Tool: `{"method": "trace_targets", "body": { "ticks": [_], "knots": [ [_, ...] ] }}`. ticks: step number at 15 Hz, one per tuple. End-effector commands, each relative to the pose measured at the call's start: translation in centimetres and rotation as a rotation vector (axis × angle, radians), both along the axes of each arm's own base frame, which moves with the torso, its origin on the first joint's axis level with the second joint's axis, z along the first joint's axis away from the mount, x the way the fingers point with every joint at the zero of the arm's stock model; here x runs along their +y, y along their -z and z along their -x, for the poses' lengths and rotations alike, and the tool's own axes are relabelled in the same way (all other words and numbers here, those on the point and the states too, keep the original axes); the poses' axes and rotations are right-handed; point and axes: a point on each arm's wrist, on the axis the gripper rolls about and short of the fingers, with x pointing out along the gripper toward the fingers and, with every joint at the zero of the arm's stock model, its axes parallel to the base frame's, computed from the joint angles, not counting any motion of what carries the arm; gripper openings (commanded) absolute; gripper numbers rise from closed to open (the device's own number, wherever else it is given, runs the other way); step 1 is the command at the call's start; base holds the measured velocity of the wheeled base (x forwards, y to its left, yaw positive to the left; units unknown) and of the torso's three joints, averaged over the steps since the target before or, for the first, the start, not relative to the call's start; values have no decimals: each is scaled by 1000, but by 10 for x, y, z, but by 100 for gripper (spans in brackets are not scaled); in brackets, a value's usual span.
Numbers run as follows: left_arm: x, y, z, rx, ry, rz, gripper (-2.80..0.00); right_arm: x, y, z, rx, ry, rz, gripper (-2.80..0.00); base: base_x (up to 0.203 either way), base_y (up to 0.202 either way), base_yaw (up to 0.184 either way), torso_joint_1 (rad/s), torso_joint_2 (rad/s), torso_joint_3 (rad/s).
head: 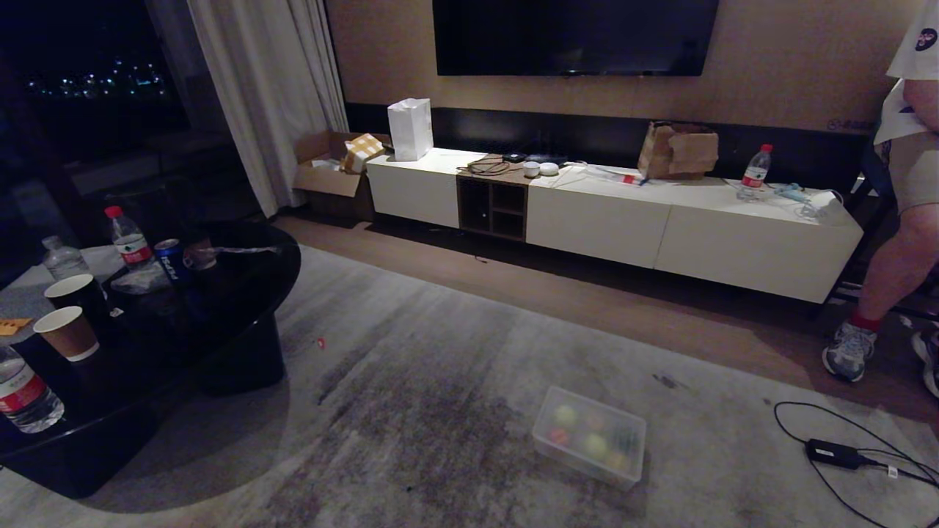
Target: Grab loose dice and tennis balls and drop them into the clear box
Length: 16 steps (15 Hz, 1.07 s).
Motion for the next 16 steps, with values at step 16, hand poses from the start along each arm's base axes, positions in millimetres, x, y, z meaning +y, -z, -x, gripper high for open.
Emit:
{"method": "trace_targets", "body": {
  "ticks": [16],
  "knots": [
    [0, 0, 0, 3, -3, 0, -280, 0, 0, 0, 2, 0, 0, -280, 1, -5, 93, 2, 3, 6]
  ]
}}
